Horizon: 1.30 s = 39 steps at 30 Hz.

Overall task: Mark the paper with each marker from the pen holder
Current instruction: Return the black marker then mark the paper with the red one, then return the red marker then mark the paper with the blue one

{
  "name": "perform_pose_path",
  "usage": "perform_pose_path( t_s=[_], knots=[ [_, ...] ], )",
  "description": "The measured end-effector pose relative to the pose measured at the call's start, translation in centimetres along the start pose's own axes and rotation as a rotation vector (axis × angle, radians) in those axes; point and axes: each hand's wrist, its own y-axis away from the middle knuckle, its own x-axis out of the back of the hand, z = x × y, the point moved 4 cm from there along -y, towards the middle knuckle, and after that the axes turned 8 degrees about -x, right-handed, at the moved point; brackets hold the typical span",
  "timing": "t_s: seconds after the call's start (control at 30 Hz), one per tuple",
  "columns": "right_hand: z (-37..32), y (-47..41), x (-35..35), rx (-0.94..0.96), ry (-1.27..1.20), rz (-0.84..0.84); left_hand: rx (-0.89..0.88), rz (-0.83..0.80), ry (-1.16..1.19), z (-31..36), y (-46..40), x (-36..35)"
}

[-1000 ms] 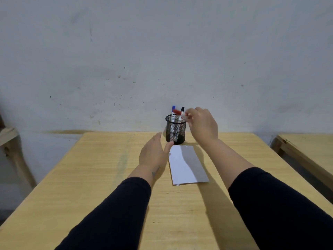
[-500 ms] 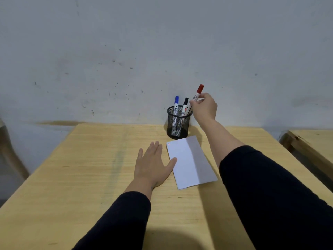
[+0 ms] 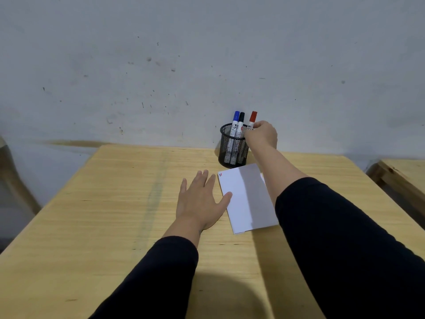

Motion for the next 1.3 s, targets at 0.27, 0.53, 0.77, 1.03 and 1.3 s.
perform_pose_path(
  t_s=[0.27, 0.53, 0.77, 1.03, 1.3],
  knots=[
    [-0.3, 0.3, 0.1, 0.028, 0.003, 0.031, 0.003, -0.008, 0.000, 0.2, 0.0, 0.0],
    [-3.3, 0.5, 0.0, 0.220, 0.381, 0.151, -0.009, -0.002, 0.009, 0.2, 0.2, 0.1],
    [-2.6, 0.4, -1.7, 0.152, 0.555, 0.101, -0.009, -0.011, 0.028, 0.2, 0.1, 0.1],
    [-3.4, 0.0, -2.5, 0.128, 0.610, 0.112, -0.003, -0.030, -0.010, 0.1, -0.2, 0.1],
    [-3.2, -0.2, -2.8, 0.076, 0.507, 0.066, -0.002, -0.016, 0.005, 0.2, -0.2, 0.1]
  ],
)
